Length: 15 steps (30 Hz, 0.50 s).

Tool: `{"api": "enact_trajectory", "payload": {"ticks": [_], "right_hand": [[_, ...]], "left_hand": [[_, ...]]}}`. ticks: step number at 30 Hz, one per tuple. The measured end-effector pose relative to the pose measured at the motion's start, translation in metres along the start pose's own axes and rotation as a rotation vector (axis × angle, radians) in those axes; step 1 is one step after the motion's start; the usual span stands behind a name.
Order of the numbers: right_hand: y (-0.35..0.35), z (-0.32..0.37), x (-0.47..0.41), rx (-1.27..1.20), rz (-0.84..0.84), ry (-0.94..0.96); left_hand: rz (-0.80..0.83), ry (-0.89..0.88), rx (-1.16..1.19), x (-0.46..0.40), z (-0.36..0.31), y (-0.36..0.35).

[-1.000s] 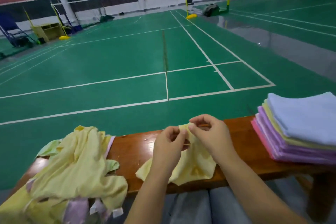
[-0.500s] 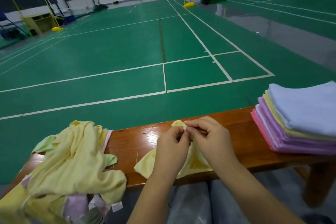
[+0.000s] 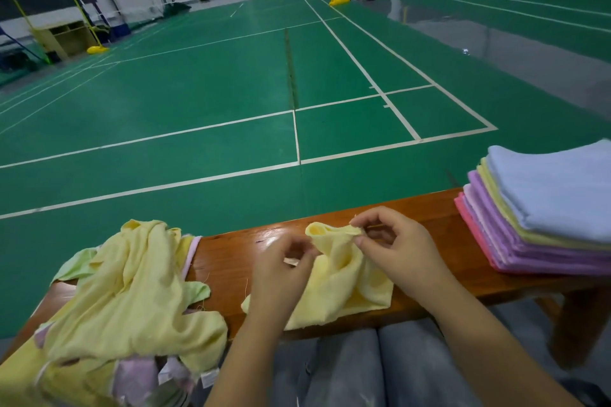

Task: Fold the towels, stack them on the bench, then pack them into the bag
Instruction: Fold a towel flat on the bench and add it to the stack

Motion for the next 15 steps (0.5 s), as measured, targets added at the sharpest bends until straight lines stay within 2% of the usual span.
{"api": "enact_trajectory", "payload": {"ticks": [1,3,6,9,12,15], "right_hand": [[0.002,0.001,0.0,-0.044,0.016,-0.011],[0.005,0.004,0.001,-0.124,0.054,-0.018],[0.009,0.009,0.003,-0.182,0.11,-0.025],[0.014,0.011,0.004,-0.206,0.141,-0.03],[0.022,0.011,0.006,-0.209,0.155,-0.052],[0.034,0.008,0.003,-0.169,0.118,-0.078]], "left_hand": [[-0.019,-0.031,-0.125,-0.006,0.006,0.007],[0.148,-0.006,-0.24,-0.02,0.022,0.01],[0.451,0.014,-0.28,-0.038,0.031,0.001],[0.583,-0.041,-0.297,-0.052,0.018,-0.013],[0.636,-0.052,-0.422,-0.061,0.014,-0.022],[0.579,-0.027,-0.446,-0.069,0.013,-0.015]]}}
Point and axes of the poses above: each hand's wrist, its own x-axis away from the middle knuckle, its own y-axis out of the back of the hand, z = x × y, the point moved 5 cm from there along -x, towards the middle knuckle, and after that the axes turned 8 degrees about z, right-handed, at the moved point
